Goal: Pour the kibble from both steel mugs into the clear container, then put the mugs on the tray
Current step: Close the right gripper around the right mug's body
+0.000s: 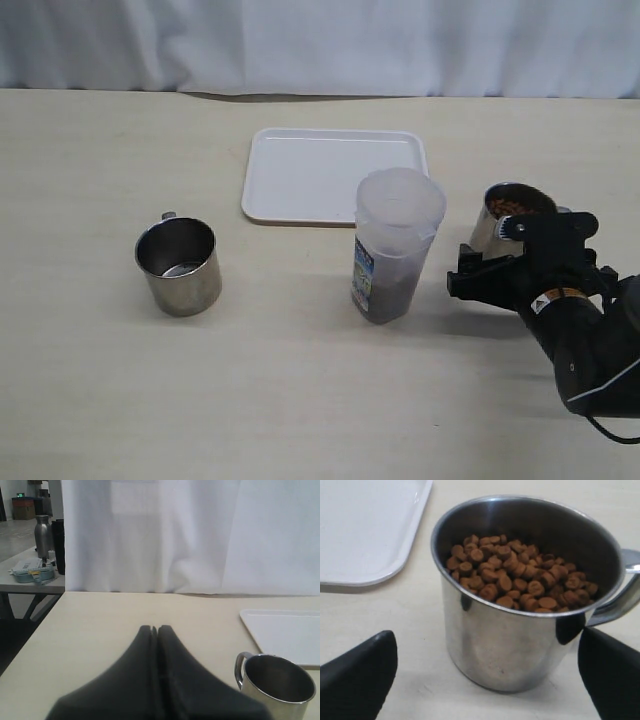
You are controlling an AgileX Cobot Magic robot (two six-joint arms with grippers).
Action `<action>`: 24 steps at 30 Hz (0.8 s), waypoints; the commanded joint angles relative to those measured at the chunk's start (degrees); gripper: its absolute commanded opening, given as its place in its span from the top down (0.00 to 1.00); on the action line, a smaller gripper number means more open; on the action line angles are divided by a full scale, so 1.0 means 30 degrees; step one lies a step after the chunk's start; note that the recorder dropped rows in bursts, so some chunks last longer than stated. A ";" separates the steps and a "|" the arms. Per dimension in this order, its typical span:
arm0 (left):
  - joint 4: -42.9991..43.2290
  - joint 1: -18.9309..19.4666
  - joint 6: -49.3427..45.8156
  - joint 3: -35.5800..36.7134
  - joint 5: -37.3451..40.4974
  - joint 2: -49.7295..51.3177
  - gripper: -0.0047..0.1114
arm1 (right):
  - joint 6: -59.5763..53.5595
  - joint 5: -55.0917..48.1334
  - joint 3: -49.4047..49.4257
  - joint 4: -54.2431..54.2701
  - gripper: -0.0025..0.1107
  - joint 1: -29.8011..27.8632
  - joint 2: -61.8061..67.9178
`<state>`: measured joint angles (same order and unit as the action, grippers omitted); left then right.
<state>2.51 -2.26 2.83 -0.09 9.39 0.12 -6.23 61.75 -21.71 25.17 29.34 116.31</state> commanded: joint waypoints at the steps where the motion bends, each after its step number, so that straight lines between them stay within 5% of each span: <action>1: -0.0047 -0.0122 0.0064 0.0029 -0.0249 -0.0039 0.96 | -0.0225 0.0145 -0.0082 -0.0042 0.29 0.0058 0.0050; 24: -0.0047 -0.0122 0.0064 0.0029 -0.0249 -0.0039 0.96 | 0.1705 0.2737 -0.0809 -0.0107 0.29 -0.0177 0.3262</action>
<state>2.51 -2.26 2.83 -0.09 9.39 0.12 -1.93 69.04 -22.82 25.27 29.24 124.24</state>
